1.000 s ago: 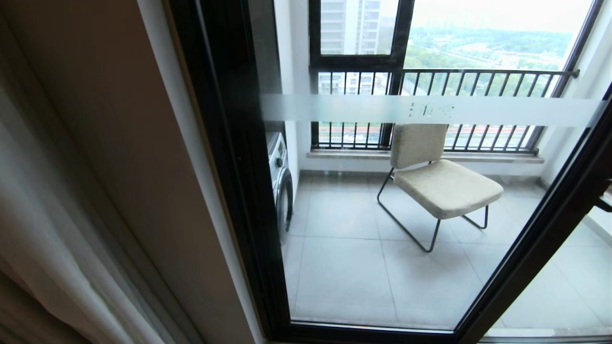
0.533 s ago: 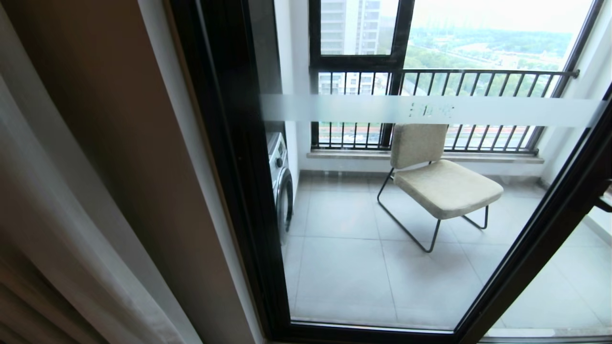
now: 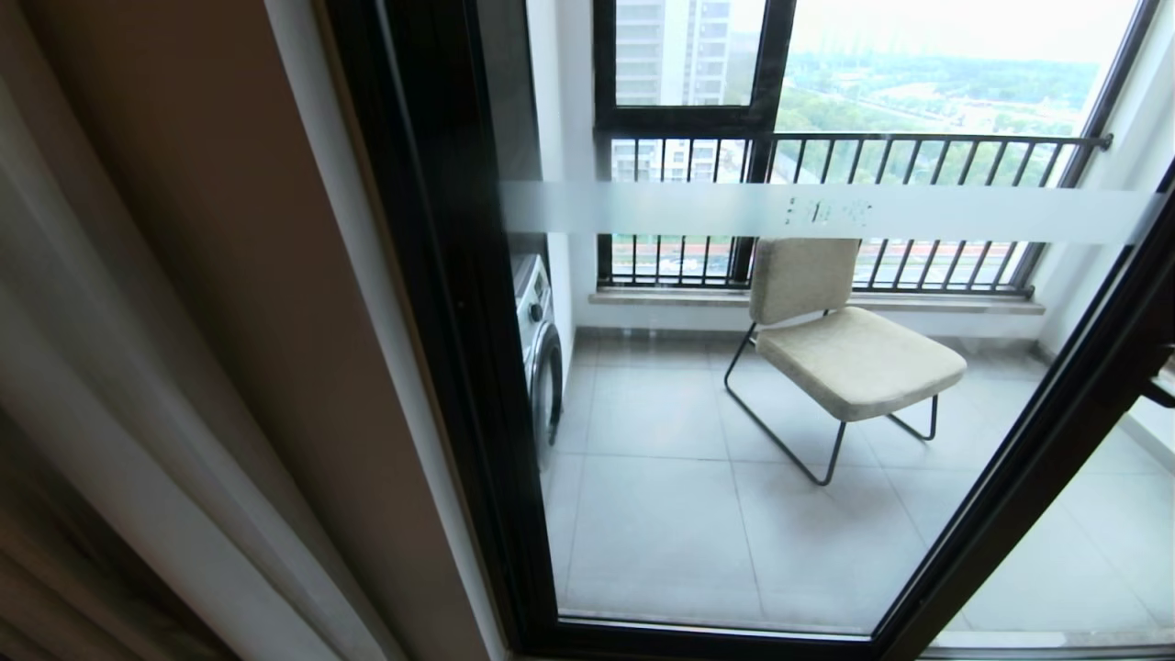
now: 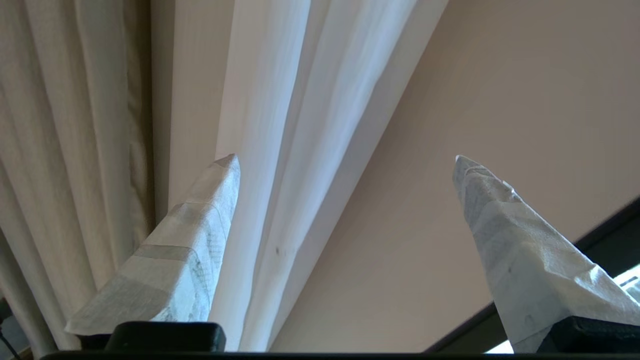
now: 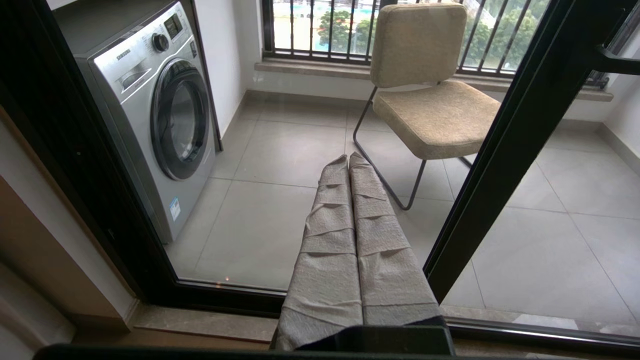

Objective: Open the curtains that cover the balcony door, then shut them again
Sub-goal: Pull the inner curtains open on both sides

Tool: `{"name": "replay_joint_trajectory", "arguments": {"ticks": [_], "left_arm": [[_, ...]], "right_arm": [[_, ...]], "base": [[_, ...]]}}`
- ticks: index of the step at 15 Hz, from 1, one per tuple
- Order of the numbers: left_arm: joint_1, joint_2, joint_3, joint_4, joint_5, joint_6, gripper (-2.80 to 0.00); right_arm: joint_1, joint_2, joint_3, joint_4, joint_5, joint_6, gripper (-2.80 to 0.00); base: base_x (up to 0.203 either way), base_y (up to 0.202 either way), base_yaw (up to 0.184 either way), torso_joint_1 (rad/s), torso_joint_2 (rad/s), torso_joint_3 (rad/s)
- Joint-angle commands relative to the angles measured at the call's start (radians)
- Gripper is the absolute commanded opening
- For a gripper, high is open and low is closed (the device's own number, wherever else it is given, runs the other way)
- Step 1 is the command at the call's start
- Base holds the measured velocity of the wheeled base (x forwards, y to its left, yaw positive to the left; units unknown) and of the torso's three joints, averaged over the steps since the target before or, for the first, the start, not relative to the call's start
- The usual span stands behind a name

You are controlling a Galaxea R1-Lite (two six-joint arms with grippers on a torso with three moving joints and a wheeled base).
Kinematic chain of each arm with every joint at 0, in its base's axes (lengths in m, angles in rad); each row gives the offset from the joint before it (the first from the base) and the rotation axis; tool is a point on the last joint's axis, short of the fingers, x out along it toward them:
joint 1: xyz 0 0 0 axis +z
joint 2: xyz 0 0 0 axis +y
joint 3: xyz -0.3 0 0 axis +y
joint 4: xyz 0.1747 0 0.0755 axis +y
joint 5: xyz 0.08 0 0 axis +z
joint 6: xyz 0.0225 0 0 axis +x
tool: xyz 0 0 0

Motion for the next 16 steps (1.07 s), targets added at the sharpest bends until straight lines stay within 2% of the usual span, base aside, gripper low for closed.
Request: {"name": "replay_joint_trajectory", "arguments": {"ticks": [1,6,7,8,10,13,16], "left_arm": [[-0.006,-0.091,0.061,-0.003,0.000,-0.001,0.00],[-0.021,-0.122,0.093,-0.014,-0.003,0.000,0.00],[-0.021,-0.122,0.096,-0.033,-0.005,0.000,-0.37],[-0.021,-0.122,0.103,-0.048,-0.006,0.000,-2.80],[-0.023,-0.126,0.110,-0.055,-0.009,0.014,-2.80],[-0.050,-0.168,0.176,-0.129,-0.012,0.143,-2.80],[-0.065,-0.221,0.265,-0.193,-0.053,0.199,-2.80]], "right_arm": [[0.000,0.000,0.000,0.000,0.000,-0.001,-2.80],[0.000,0.000,0.000,0.000,0.000,-0.001,-2.80],[0.000,0.000,0.000,0.000,0.000,-0.001,-2.80],[0.000,0.000,0.000,0.000,0.000,-0.001,-2.80],[0.000,0.000,0.000,0.000,0.000,-0.001,-2.80],[0.000,0.000,0.000,0.000,0.000,-0.001,-2.80],[0.000,0.000,0.000,0.000,0.000,-0.001,-2.80]], "base": [[0.000,0.000,0.000,0.000,0.00,0.000],[0.000,0.000,0.000,0.000,0.00,0.000],[0.000,0.000,0.000,0.000,0.00,0.000],[0.000,0.000,0.000,0.000,0.00,0.000],[0.000,0.000,0.000,0.000,0.00,0.000],[0.000,0.000,0.000,0.000,0.00,0.000],[0.000,0.000,0.000,0.000,0.00,0.000]]}}
